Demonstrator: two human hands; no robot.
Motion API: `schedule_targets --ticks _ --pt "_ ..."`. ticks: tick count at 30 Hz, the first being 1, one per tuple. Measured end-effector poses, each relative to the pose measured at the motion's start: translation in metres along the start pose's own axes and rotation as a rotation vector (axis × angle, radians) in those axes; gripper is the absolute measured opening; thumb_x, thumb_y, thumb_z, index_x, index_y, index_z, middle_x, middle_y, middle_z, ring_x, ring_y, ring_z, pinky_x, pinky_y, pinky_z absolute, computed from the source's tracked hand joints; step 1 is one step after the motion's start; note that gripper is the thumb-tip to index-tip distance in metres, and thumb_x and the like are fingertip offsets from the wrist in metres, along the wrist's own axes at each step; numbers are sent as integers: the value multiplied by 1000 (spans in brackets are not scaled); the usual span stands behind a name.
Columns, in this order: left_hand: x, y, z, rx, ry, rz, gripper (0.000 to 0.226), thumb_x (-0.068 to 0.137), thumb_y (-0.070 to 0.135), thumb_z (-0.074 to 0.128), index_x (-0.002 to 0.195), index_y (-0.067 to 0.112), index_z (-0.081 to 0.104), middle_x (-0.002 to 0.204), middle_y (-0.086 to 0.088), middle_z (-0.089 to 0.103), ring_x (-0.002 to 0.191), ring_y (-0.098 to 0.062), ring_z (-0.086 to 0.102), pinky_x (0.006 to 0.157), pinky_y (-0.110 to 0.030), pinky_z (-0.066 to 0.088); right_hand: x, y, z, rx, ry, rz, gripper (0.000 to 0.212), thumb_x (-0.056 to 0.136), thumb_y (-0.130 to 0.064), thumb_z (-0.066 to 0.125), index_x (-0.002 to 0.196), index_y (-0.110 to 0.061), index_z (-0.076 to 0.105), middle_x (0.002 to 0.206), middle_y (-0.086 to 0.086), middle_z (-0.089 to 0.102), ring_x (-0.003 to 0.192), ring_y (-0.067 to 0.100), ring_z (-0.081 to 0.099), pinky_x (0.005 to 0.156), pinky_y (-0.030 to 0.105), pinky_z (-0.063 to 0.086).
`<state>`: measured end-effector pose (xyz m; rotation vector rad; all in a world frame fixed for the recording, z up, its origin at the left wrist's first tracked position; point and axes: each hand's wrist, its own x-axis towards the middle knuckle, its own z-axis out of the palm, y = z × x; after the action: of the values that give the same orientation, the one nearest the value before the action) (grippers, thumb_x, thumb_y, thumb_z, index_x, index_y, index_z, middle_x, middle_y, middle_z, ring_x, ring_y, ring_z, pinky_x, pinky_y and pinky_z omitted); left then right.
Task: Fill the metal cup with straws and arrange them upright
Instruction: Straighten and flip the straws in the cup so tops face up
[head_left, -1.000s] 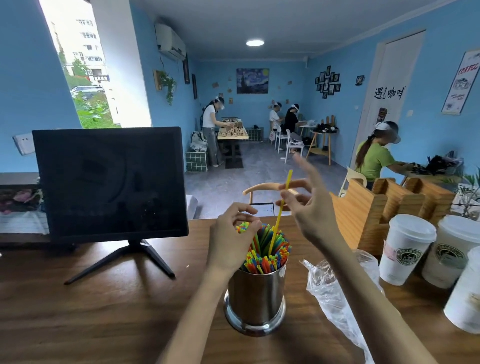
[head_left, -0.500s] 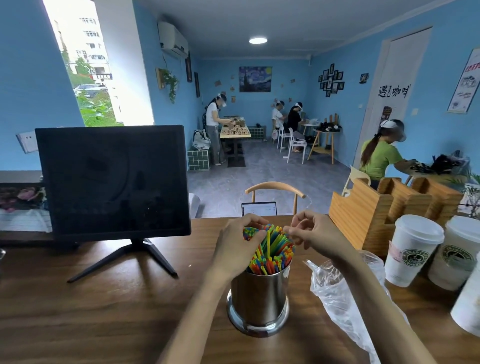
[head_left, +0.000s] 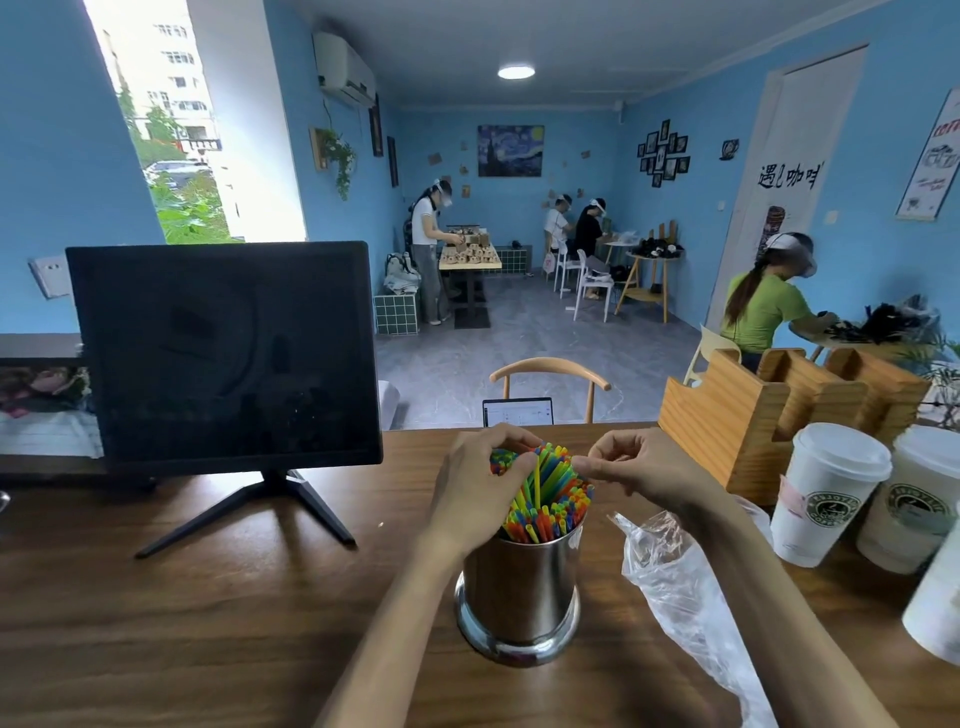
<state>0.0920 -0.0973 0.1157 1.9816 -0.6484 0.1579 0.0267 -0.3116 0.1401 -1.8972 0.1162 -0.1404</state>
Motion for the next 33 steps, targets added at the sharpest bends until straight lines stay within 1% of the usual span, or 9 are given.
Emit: schedule_targets --ticks 3,8,11,14,19,22,27,31,33 --pt "-1 -1 0 -1 5 10 20 96 39 65 95 58 61 112 22 64 113 -5 57 95 -42 54 0 -6 3 -71 -38 -13 35 73 -30 88 77 2 73 77 9 75 71 7 66 65 19 51" --pt "-1 -3 1 1 8 16 17 95 39 64 98 56 62 113 20 65 113 -4 57 95 -42 54 0 -16 4 -264 -48 -4 32 73 -41 87 76 -10 78 78 0 76 74 4 67 67 23 50" --pt "-1 -4 1 -2 7 14 14 96 40 64 102 52 64 115 18 64 114 -4 57 96 -42 54 0 -21 5 -333 -52 -2 29 72 -41 88 73 -13 79 77 -3 76 80 8 69 69 26 52" --pt "-1 -5 2 0 0 14 12 96 39 63 104 48 66 115 17 65 115 -6 56 97 -42 53 2 -25 7 -436 -36 -6 21 74 -40 87 73 -19 81 76 -6 76 82 9 68 66 24 49" --pt "0 -5 1 -10 4 27 12 95 39 64 104 46 68 113 17 66 114 -6 57 96 -42 53 2 -26 12 -634 20 -117 17 83 -40 80 81 -23 81 75 -13 72 76 4 66 60 16 43" --pt "0 -5 1 -7 3 32 12 95 39 64 104 46 69 111 20 66 113 -6 57 95 -41 53 1 -26 14 -636 52 -163 18 85 -40 78 85 -22 81 78 -12 72 76 3 65 61 15 41" --pt "0 -5 -1 -15 -5 30 13 95 37 64 104 45 69 110 20 67 113 -7 57 94 -42 53 0 -33 16 -648 101 -242 20 86 -42 75 85 -23 78 80 -10 70 77 6 62 65 21 46" --pt "-1 -5 -1 -15 -4 43 14 95 38 63 104 46 68 109 20 67 113 -8 57 94 -43 53 -2 -38 17 -692 171 -364 19 91 -37 71 93 -20 77 81 -16 60 72 4 53 61 17 34" --pt "-1 -5 -2 -13 -8 35 15 94 40 63 105 48 67 111 18 66 113 -8 57 95 -43 54 -1 -41 17 -695 177 -381 17 93 -33 70 99 -18 77 85 -16 60 75 1 52 63 17 34"
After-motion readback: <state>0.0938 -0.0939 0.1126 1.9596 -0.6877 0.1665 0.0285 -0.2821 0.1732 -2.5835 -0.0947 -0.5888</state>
